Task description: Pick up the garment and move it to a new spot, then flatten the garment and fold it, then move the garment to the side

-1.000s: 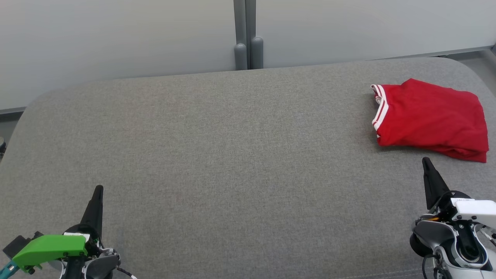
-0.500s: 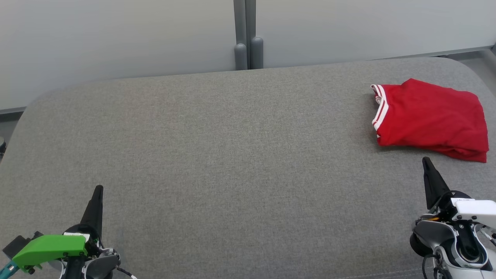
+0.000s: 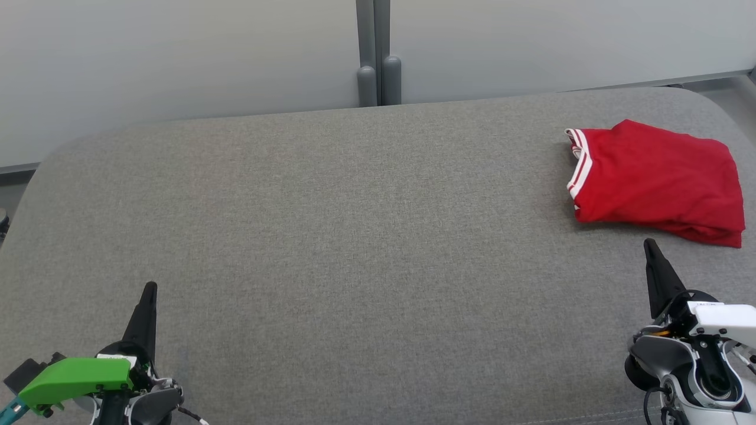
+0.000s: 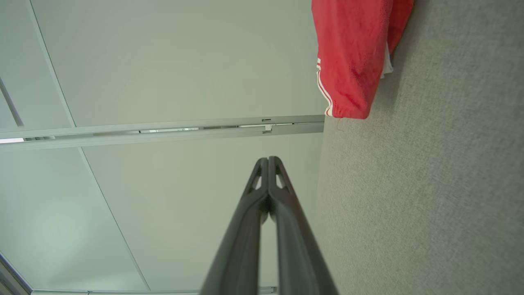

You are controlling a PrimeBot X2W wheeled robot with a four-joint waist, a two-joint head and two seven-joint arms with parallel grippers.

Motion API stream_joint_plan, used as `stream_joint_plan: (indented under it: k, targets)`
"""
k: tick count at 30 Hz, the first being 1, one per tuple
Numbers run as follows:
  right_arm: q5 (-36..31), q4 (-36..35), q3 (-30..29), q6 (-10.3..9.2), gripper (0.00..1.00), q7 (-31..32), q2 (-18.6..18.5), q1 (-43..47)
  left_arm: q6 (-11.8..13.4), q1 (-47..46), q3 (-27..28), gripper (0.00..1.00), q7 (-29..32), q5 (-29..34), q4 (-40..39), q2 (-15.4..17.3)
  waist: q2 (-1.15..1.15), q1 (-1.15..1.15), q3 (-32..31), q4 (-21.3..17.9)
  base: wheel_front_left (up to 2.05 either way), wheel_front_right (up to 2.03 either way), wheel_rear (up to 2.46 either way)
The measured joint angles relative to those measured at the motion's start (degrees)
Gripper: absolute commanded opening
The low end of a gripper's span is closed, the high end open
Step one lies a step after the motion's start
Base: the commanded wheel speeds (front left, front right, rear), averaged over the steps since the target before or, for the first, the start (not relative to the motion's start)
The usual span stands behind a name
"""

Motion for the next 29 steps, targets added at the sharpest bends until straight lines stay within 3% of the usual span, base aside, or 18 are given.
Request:
stream_joint_plan:
  k: [29]
  targets:
    - [0.0,-0.1,0.0,0.0,0.0,0.0,0.0,0.0,0.0,0.0,0.0,0.0,0.2,0.0,-0.1,0.0,0.0,0.0,0.0,0.0,0.0,0.0,0.0]
